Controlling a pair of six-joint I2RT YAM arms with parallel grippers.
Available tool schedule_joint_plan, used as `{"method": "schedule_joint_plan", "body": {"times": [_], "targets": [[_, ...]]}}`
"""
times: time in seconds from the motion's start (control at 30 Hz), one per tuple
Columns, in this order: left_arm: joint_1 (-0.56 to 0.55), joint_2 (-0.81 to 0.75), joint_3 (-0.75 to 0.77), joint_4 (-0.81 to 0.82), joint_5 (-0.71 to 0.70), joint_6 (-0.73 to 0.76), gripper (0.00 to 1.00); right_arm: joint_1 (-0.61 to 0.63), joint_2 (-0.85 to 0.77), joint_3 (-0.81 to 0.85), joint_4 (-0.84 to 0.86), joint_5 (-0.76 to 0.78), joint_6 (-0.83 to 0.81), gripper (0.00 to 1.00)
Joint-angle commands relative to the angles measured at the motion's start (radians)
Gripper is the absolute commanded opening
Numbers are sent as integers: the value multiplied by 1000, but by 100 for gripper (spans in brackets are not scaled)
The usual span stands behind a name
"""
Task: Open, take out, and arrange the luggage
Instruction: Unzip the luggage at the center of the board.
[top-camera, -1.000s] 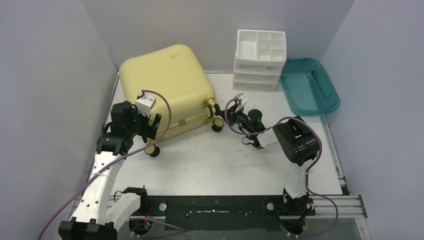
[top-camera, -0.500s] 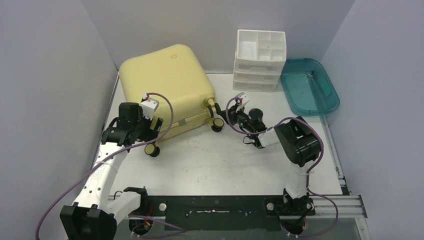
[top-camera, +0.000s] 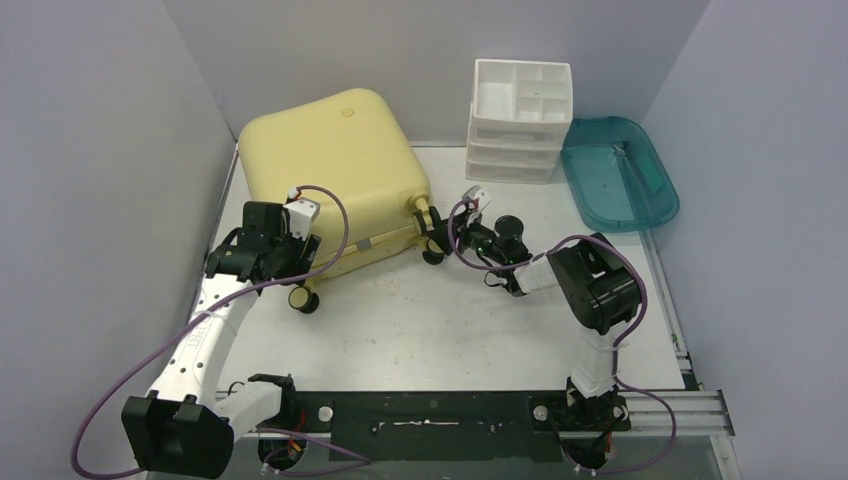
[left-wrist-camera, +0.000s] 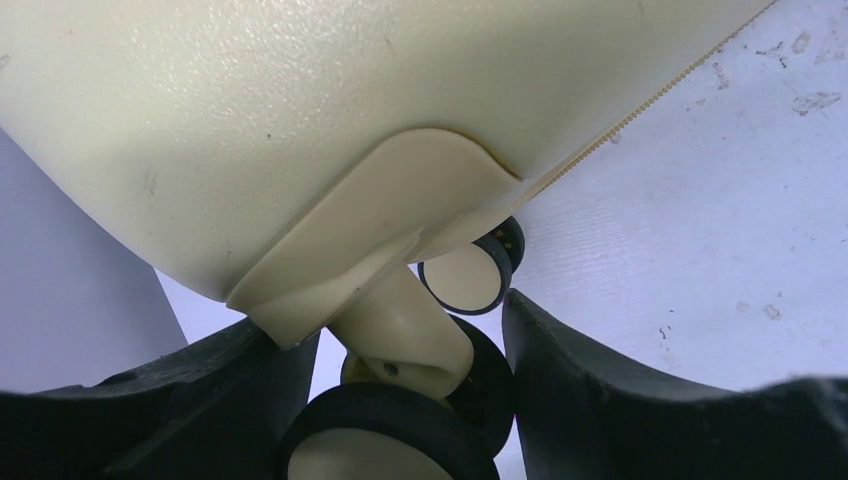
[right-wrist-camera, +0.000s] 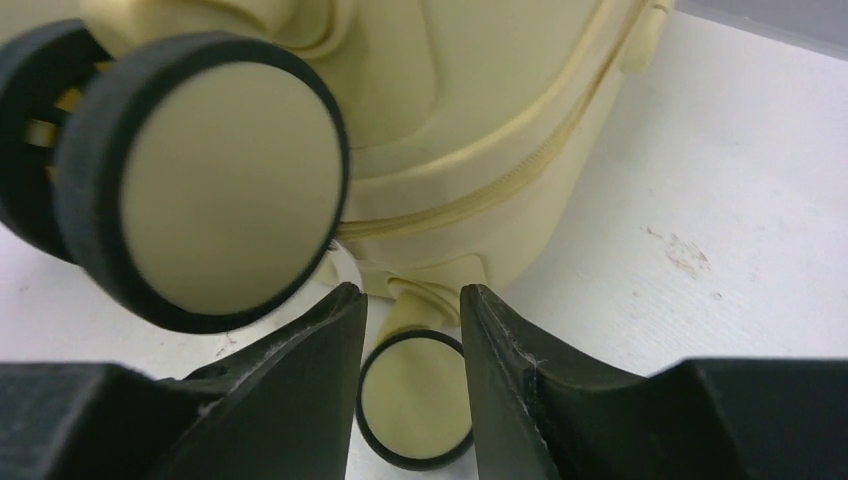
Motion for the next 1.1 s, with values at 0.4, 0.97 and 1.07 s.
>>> {"method": "schedule_joint_plan", "body": {"times": [0.4,0.97,1.07], "targets": [[-9,-29,23,36,67,33,29,74,60,120,82,-59,-7,45],[-9,-42,18,49,85,27,15,38,85,124,205,-92,115,0],[-10,-47,17,48,81,29,14,11,89,115,226,-124,140,0]]}}
